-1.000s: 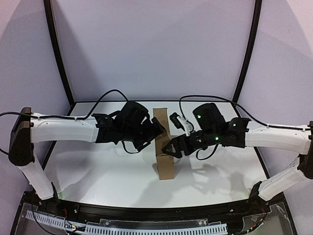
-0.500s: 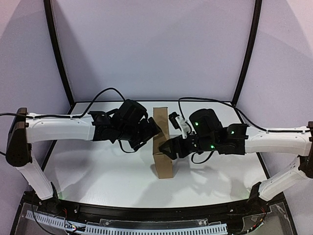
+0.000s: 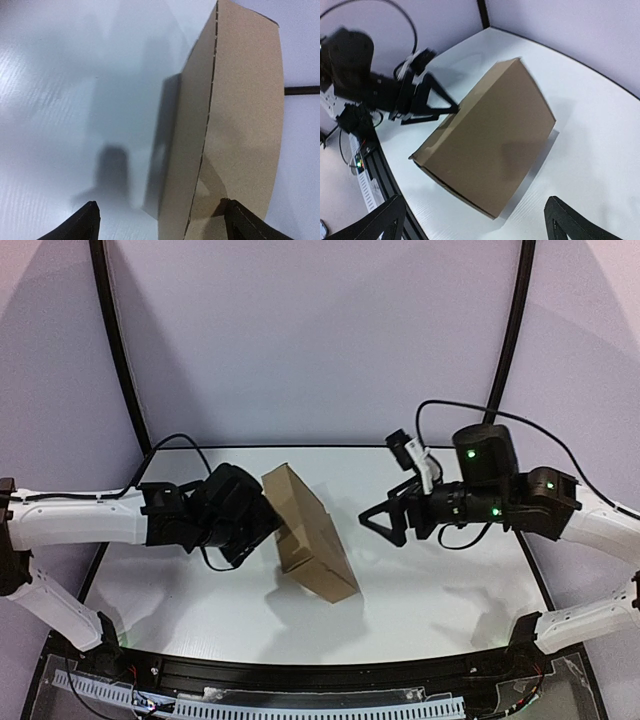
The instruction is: Fold the paper box
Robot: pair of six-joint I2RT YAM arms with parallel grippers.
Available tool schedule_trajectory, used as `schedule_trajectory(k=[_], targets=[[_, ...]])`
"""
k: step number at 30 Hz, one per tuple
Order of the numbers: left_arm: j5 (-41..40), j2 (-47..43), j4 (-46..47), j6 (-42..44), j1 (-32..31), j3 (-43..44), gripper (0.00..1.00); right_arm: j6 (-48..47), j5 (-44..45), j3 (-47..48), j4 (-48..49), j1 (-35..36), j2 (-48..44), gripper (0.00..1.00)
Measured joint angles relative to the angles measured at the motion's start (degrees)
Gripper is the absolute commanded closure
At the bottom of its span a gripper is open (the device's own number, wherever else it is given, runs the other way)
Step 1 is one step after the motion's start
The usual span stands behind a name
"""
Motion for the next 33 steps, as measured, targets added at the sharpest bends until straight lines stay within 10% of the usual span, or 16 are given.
schedule_trajectory(k=[16,33], targets=[[-16.85,-17.11,-40.35,-12.50,1.29,-0.09,0.01,8.41,-1.42,-6.47,-3.41,-33.07,-1.09,0.02],[-15.21,-20.41,-33.05,7.52,21.77,2.49,0.01,8.02,10.56,-6.43,-4.55,-33.20,-4.24,0.02]])
